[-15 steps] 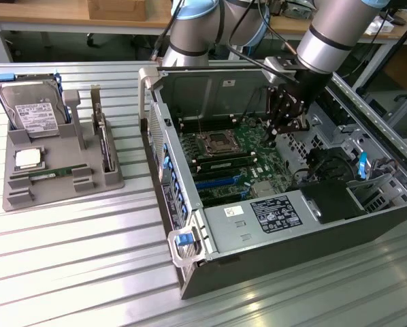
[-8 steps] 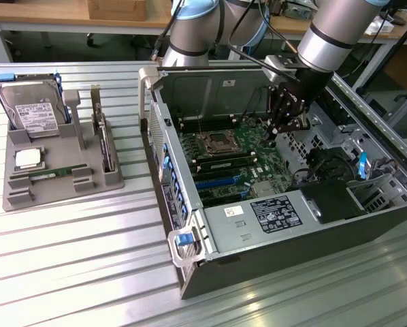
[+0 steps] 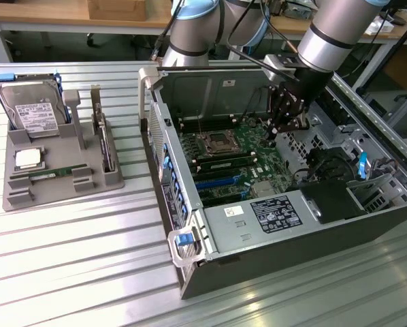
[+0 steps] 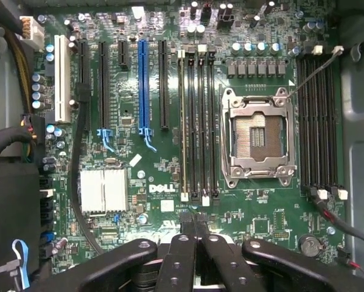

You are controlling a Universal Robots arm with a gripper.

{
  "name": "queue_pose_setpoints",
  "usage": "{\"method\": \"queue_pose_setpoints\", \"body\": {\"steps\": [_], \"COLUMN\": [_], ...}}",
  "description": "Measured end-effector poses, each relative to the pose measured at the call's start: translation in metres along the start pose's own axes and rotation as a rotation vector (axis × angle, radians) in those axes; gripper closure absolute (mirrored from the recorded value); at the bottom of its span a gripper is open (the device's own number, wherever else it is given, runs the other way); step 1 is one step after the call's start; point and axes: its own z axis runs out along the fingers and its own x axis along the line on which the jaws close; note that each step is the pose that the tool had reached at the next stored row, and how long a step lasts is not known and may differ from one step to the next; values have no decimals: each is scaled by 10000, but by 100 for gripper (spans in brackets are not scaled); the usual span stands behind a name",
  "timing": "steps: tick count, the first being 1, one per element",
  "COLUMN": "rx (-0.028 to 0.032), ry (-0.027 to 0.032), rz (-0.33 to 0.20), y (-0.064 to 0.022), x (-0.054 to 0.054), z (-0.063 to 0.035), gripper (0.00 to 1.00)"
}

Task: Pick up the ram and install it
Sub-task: 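Press down the ram until it locks into place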

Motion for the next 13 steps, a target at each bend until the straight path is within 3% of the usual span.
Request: {"method": "queue_pose_setpoints", "body": {"steps": [8,13], "rx": [9,22], "ry": [-75,-197], "rz": [909,2287], "y": [0,0], "x": [0,0], "z": [1,2], "gripper": [89,89]}}
